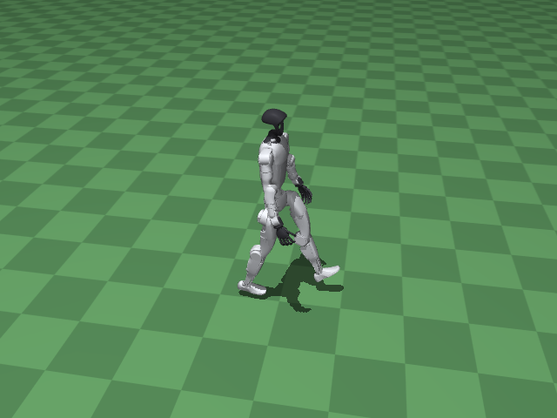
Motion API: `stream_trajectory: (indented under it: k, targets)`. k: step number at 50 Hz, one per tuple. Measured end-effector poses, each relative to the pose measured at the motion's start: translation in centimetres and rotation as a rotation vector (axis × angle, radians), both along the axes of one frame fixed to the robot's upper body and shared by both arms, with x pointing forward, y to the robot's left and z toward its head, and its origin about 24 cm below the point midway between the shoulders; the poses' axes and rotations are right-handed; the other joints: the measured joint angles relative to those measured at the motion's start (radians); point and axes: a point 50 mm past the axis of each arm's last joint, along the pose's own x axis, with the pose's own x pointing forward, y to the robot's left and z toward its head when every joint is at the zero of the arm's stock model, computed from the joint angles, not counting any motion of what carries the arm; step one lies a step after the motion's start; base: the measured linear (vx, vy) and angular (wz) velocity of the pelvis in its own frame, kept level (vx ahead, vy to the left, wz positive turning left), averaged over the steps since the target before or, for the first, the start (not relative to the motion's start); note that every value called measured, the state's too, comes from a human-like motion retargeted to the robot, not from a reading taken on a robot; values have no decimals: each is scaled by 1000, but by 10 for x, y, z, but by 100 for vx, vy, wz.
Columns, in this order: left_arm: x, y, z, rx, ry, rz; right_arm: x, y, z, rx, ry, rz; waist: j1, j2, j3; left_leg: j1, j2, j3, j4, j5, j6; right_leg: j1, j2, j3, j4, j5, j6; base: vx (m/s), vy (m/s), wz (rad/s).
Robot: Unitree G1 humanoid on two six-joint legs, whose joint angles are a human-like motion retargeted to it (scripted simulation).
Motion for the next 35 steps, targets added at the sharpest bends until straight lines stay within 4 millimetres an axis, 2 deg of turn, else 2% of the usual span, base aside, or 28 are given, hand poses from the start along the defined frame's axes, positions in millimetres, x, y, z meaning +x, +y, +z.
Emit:
stream_trajectory:
  k: [2,5,7,10,15,18,22,26,27,30,33,35]
  targets:
    - [-3,2,0,14,14,-6,-1,2,-1,11,6,1,-1,0,-11,27,4,-9,0,-18,-4,9,0,14,2,-4,0,38,16,-45]
    - [-7,5,-1,-30,20,81,-5,3,-4,-11,75,47,-1,-4,-20,75,12,13,0,-29,-33,27,-5,37,8,-7,0,41,23,-44]
    - [-18,5,-3,-34,53,87,-14,5,-7,-5,104,54,2,-15,-37,97,-5,65,0,-18,-33,44,-41,38,-3,-3,-25,42,36,-30]
    - [-22,9,-3,-20,69,73,-16,10,-9,8,116,70,-6,-37,-56,114,0,135,0,26,-51,49,-44,37,17,25,-32,44,22,2]
    - [-13,23,3,20,62,77,-17,21,-11,46,126,108,-4,-78,-88,133,4,179,0,118,-63,44,-32,11,76,127,-44,50,22,17]
    - [-16,31,5,40,57,98,-23,24,-13,62,136,111,11,-93,-110,165,4,167,0,171,-73,52,-19,5,126,218,-43,56,26,7]
    - [-21,35,6,48,73,104,-29,21,-14,75,132,68,11,-91,-137,217,10,131,0,197,-75,-9,26,-10,326,328,-11,53,27,17]
    - [-21,32,4,43,117,64,-27,16,-13,76,123,3,-3,-83,-175,235,21,98,0,172,-72,-233,58,-97,684,439,-1,43,20,19]
    - [-21,30,3,43,133,47,-27,14,-12,73,123,-14,-8,-81,-181,240,15,92,0,162,-71,-293,49,-120,763,430,-8,36,30,21]
    - [-18,21,-1,45,180,-23,-27,9,-11,67,115,-59,-30,-63,-178,274,-4,71,9,126,-83,-434,-2,-202,902,233,-94,35,27,35]
    - [-1,11,-1,46,181,-101,-26,6,-10,66,111,-75,-62,-42,-158,299,-15,38,44,83,-94,-527,-63,-315,896,81,-186,32,19,62]
    - [14,5,1,46,156,-149,-26,5,-10,67,112,-76,-89,-28,-141,317,-24,7,60,60,-98,-563,-77,-370,821,-4,-216,30,16,87]
